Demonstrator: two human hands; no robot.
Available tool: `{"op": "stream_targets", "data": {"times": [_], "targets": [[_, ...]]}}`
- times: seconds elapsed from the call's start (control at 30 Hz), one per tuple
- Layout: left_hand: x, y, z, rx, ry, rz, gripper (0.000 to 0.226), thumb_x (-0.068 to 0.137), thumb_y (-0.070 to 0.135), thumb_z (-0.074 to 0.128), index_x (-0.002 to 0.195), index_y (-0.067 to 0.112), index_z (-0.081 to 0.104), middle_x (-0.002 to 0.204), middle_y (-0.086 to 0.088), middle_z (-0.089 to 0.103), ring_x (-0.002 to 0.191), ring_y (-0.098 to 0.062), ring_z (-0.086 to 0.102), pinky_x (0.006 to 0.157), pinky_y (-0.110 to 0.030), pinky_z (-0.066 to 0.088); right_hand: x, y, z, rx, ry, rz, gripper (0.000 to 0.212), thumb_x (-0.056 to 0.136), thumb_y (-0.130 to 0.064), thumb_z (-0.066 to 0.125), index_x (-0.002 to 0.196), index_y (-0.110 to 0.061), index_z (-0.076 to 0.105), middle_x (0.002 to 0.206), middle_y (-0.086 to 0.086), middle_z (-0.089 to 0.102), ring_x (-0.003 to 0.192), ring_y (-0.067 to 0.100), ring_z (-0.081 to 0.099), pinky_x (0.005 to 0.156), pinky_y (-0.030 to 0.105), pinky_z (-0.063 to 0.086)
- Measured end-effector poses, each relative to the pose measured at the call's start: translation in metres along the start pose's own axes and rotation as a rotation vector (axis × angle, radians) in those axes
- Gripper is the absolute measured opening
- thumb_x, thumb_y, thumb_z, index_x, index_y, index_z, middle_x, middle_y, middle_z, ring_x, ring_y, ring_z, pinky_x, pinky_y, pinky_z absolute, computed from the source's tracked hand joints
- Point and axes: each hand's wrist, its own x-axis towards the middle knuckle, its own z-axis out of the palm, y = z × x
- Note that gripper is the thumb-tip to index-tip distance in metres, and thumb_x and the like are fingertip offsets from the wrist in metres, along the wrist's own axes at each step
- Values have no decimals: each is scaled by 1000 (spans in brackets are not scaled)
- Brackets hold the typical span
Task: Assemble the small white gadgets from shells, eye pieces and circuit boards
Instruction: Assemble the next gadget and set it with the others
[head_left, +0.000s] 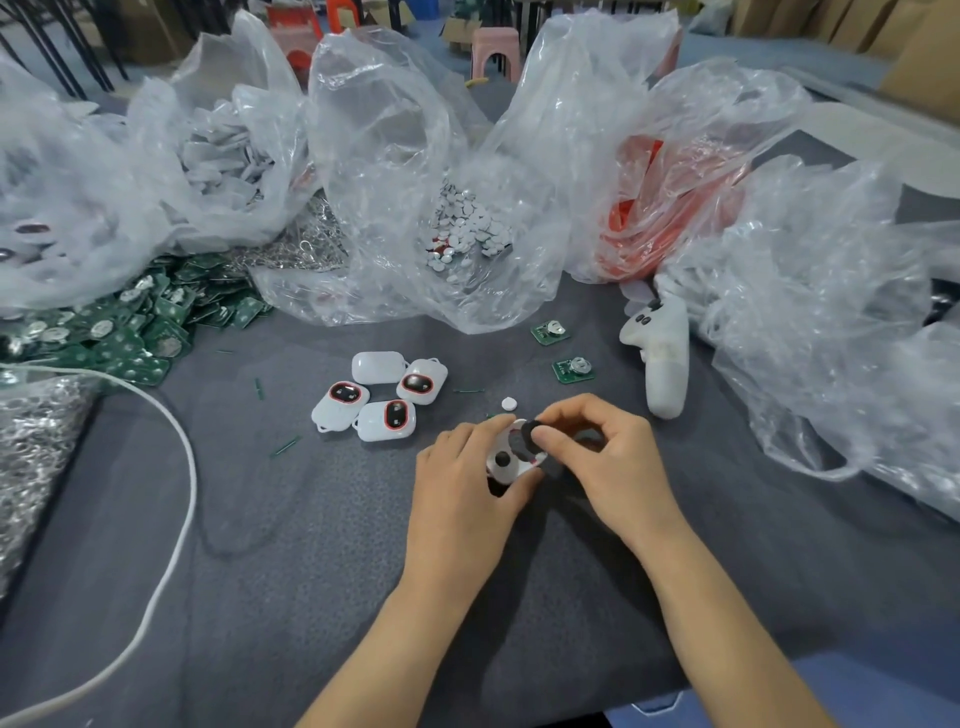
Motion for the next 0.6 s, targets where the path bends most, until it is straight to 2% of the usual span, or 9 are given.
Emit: {"op": "stream_targets", "data": {"times": [0.07,0.1,0.13,0.2,0.37,0.6], "targets": [[-1,1,0,-91,16,9,47,77,26,79,121,20,62,110,8,64,102,-7,58,92,-25,42,0,0,0,20,0,-4,18,77,-5,75,74,-21,68,88,-6,65,78,5,64,71,15,50],[-1,2,-1,-129,27,27,47,76,21,80,119,19,64,108,7,65,98,-3,58,90,-18,42,-1,0,0,75,-16,21,17,77,-3,75,73,-18,67,93,-5,65,80,6,66,68,16,51],[-1,2,-1,-157,38,48,46,74,17,81,118,18,65,106,5,66,96,0,57,86,-9,41,-1,-1,-1,144,-41,55,16,77,-1,74,73,-14,66,96,-4,67,82,7,68,65,19,53],[-2,2,-2,-188,47,80,47,72,13,82,116,17,65,102,5,66,95,3,56,82,-2,37,-1,-2,-1,252,-84,104,16,78,3,72,74,-9,62,94,-2,73,83,11,71,64,20,54],[-2,3,-3,-210,56,98,48,71,11,83,116,16,66,100,3,64,92,2,56,80,-2,38,-2,-4,-4,302,-136,105,21,79,3,71,83,-15,59,79,1,72,78,10,69,69,17,51],[-2,4,-6,-245,38,111,50,73,11,82,119,18,66,103,3,60,95,1,56,83,-6,40,1,-3,-6,464,-199,184,21,81,3,67,87,-15,59,77,6,69,78,23,69,70,29,57]]}}
